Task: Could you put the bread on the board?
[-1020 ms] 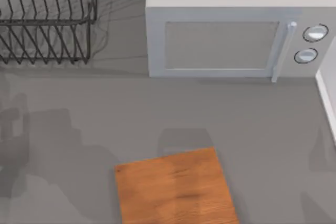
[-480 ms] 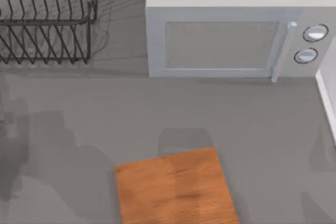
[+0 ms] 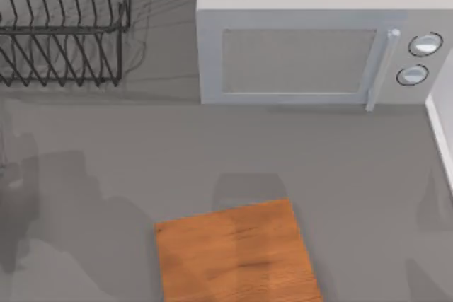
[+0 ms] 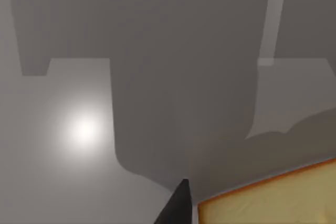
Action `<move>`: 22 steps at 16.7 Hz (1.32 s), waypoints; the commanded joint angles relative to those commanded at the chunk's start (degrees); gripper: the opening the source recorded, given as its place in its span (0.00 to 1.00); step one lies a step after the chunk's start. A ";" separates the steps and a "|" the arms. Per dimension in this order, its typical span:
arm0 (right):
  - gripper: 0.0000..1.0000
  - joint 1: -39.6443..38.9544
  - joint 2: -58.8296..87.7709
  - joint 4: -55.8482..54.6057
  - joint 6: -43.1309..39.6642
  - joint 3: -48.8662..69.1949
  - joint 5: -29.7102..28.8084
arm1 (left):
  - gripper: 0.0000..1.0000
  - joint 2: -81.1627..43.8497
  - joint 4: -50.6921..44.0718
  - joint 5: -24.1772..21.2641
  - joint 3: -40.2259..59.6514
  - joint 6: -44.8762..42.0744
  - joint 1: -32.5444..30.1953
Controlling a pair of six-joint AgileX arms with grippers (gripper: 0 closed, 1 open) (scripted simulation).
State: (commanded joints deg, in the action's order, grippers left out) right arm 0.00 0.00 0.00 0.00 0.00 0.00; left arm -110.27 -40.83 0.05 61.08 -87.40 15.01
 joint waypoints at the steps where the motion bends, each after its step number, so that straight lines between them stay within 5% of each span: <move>1: 1.00 0.00 0.00 0.00 0.00 0.00 0.00 | 0.10 0.00 0.00 0.00 0.00 0.00 0.00; 3: 1.00 0.00 0.00 0.00 0.00 0.00 0.00 | 0.00 0.00 0.00 0.00 0.00 0.00 0.00; 13: 1.00 0.00 0.00 0.00 0.00 0.00 0.00 | 0.00 2.28 -3.26 -0.08 1.26 0.86 -0.11; 22: 1.00 0.00 0.00 0.00 0.00 0.00 0.00 | 0.00 9.70 -23.96 -0.08 13.96 1.14 -0.29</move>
State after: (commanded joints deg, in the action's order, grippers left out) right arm 0.00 0.00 0.00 0.00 0.00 0.00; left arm -100.57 -64.79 -0.03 75.04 -86.26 14.72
